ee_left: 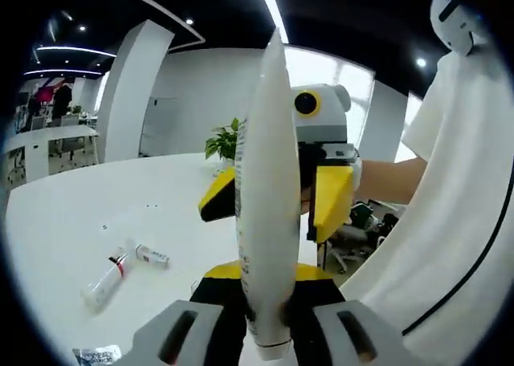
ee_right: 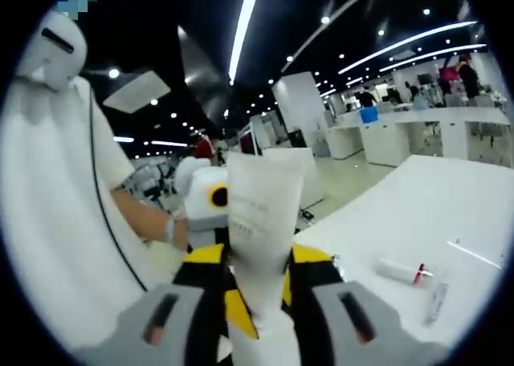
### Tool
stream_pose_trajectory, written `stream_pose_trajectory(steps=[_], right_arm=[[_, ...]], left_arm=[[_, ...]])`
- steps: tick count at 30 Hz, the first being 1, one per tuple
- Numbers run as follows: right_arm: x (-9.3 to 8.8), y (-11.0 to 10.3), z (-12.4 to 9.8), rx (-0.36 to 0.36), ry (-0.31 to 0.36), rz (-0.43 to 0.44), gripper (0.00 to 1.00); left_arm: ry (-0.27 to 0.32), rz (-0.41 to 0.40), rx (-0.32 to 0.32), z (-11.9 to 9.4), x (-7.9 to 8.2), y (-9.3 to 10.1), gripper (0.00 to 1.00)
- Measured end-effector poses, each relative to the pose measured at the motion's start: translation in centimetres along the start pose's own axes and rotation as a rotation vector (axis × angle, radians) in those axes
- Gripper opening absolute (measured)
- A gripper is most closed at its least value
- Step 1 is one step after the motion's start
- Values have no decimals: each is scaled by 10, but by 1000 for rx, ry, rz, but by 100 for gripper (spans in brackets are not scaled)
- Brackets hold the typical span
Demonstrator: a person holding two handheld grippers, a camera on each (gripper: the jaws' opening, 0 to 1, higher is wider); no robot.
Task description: Arrange the skincare products in the storage area until every visible bottle or jar stands upright without overlapping.
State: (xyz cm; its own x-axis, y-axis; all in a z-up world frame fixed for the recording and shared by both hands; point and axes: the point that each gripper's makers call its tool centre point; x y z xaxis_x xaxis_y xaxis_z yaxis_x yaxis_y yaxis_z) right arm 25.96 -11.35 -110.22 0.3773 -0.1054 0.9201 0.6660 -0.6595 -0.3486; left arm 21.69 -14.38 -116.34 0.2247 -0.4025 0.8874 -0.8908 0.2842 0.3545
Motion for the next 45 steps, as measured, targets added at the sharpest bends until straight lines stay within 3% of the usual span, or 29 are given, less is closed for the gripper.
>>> stream_pose_trajectory(steps=[9,15,20,24,32,45], right_arm=[[-14,-2,-2,43,-83,-44,24],[-30,-3,-5,67,-197,-93,23],[-37,-4,-9,76,-225,-79,22],[-46,-4,-12,84,-317,-134,21],[-53,-7,-13,106,-407,-201,21],[-46,-12,-5,139,-430,-259,23]], left_arm=[[-47,30,-32,1,-11,1,17],[-94,36,-60,4,-24,3,17],[-128,68,-86,7,-30,7,17],[-141,62,-91,9,-34,8,17],[-160,65,-106,8,-39,11,17],[-137,67,-75,-3,-39,9,17]])
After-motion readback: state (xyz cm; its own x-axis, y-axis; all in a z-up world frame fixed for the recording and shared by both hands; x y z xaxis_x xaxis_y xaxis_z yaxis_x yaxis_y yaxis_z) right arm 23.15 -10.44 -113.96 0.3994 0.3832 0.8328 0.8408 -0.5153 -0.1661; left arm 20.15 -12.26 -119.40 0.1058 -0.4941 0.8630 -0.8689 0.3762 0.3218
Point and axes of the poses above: the point that each gripper's makers call its tool centre point, and the gripper's own axes: z roughly forward along the fingers, y roughly to its right, x roughly out of its top, and after that the axes turned 1 degree about -x, right-handed
